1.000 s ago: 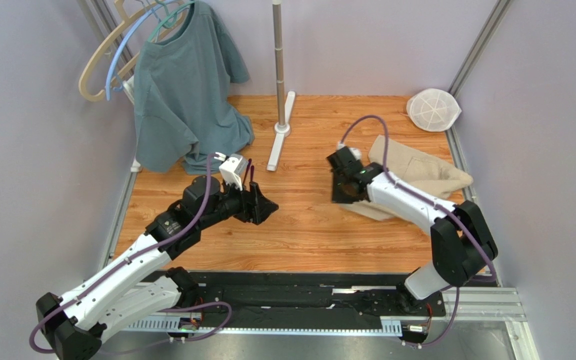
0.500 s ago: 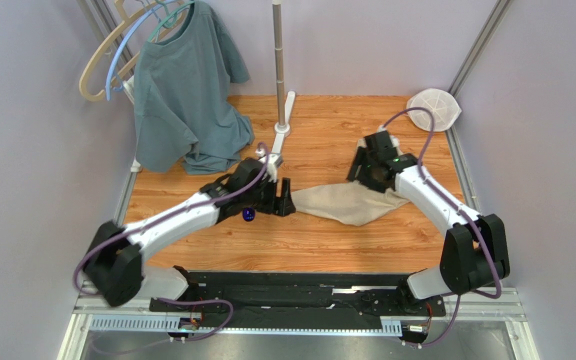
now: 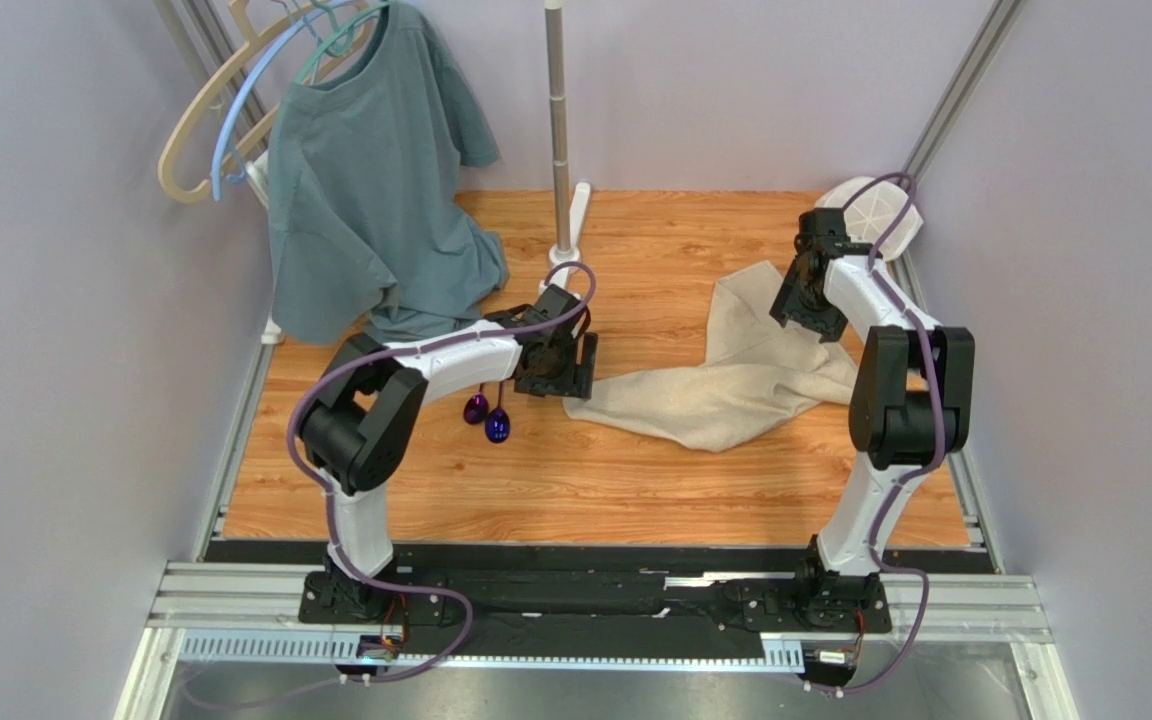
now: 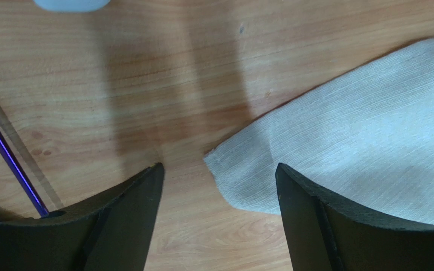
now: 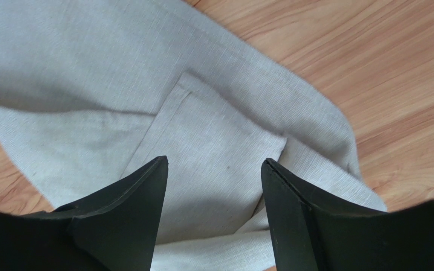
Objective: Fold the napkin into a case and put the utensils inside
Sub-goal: Pick up the crumpled napkin from the center of the board.
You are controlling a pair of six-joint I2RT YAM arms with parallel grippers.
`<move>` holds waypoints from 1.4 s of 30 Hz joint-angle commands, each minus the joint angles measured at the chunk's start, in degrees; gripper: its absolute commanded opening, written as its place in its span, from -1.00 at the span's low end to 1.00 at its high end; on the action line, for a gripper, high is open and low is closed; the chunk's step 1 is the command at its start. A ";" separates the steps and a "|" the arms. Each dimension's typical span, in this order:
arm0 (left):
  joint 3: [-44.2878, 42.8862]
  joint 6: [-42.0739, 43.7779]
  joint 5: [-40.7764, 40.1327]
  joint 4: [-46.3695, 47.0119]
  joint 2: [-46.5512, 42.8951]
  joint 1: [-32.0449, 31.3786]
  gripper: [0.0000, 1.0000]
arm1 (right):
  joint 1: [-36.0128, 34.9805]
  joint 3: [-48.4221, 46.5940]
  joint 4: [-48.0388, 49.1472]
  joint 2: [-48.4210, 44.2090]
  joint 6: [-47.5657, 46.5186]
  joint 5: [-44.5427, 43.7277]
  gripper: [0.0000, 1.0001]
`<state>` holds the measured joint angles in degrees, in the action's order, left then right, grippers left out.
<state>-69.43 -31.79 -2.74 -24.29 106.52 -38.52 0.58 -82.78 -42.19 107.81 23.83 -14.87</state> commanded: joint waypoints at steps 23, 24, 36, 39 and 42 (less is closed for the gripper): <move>0.33 0.68 5.81 5.38 -2.86 -0.06 -1.00 | -2.25 2.00 3.34 2.76 -4.94 2.22 0.38; 1.30 0.68 6.34 6.18 -4.55 -0.24 -1.00 | -2.25 2.97 3.43 2.32 -5.11 1.96 0.38; 7.72 -2.05 3.72 3.20 -11.86 -2.52 0.25 | -2.25 5.79 3.52 -2.07 -3.88 5.56 0.37; 7.21 -2.66 1.00 1.71 -9.94 -2.70 0.39 | -2.25 5.70 3.61 -2.08 -3.71 6.17 0.36; 5.27 -3.63 -2.52 -0.75 -6.51 -3.22 0.39 | -2.25 4.74 2.91 -2.08 -3.80 6.26 0.36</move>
<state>-62.26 -34.00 0.25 -21.45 96.73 -41.10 -1.69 -77.08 -40.01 108.51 19.46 -9.43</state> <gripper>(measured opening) 0.692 0.683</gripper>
